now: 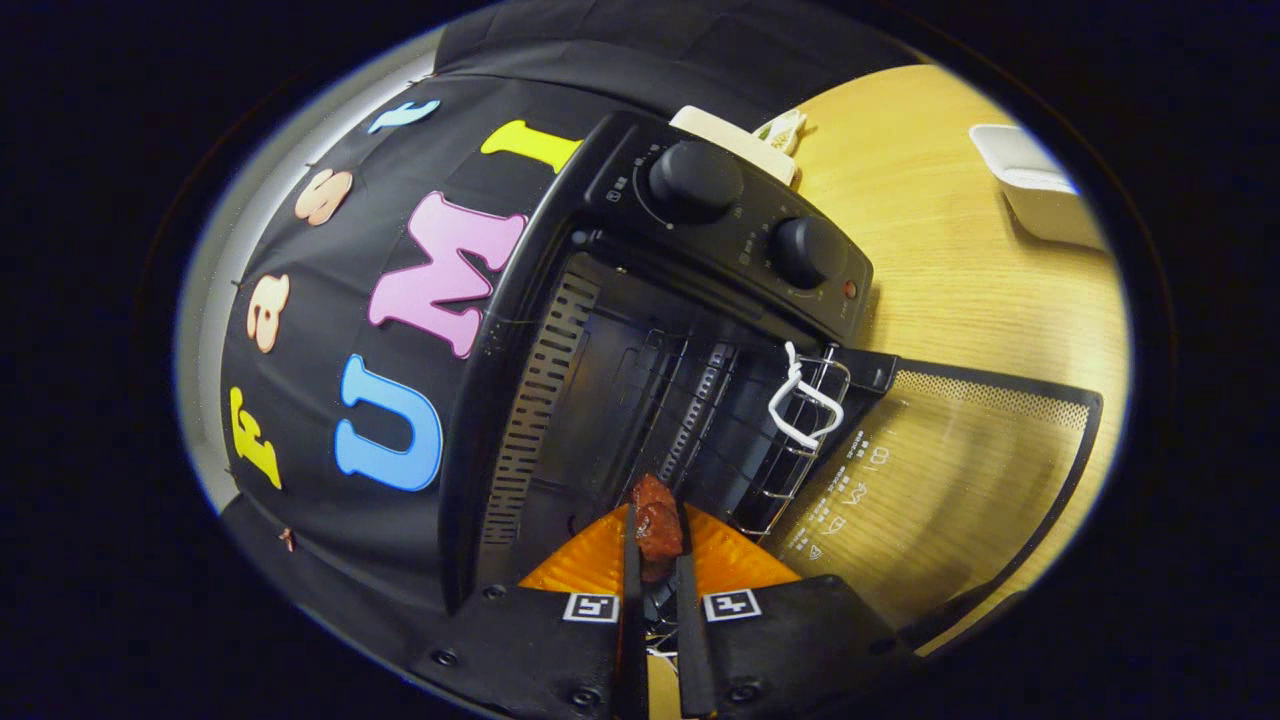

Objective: Open the toaster oven, put the food inside, and close the toaster oven door.

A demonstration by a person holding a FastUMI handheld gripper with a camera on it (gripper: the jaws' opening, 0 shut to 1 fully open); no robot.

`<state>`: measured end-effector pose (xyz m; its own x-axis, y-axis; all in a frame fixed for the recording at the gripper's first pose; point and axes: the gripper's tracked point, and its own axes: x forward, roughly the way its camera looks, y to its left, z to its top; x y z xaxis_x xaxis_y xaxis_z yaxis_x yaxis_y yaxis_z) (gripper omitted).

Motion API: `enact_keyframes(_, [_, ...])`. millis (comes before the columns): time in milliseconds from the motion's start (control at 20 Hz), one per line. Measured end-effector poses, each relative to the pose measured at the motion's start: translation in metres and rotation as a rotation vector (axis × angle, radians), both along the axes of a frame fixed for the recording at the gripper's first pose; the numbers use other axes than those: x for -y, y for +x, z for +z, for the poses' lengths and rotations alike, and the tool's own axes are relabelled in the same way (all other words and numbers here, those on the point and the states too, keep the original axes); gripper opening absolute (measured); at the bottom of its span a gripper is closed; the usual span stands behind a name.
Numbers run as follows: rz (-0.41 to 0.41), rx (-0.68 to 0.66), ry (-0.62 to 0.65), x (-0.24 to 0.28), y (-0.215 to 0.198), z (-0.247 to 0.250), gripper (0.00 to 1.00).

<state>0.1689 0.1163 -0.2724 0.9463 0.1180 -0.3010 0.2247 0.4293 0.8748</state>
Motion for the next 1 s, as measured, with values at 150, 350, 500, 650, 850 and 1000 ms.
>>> enact_keyframes(150, [0.105,-0.038,-0.073,-0.012,-0.003,0.006,0.28])
enact_keyframes(350, [0.235,-0.086,-0.155,-0.027,-0.011,0.007,0.71])
enact_keyframes(500, [0.271,-0.102,-0.223,-0.023,-0.019,0.012,0.97])
enact_keyframes(650, [0.315,-0.137,-0.291,-0.016,-0.035,0.009,0.98])
enact_keyframes(850, [0.391,-0.194,-0.31,-0.018,-0.039,0.009,0.98])
enact_keyframes(1000, [0.457,-0.211,-0.406,-0.015,-0.047,0.005,0.98])
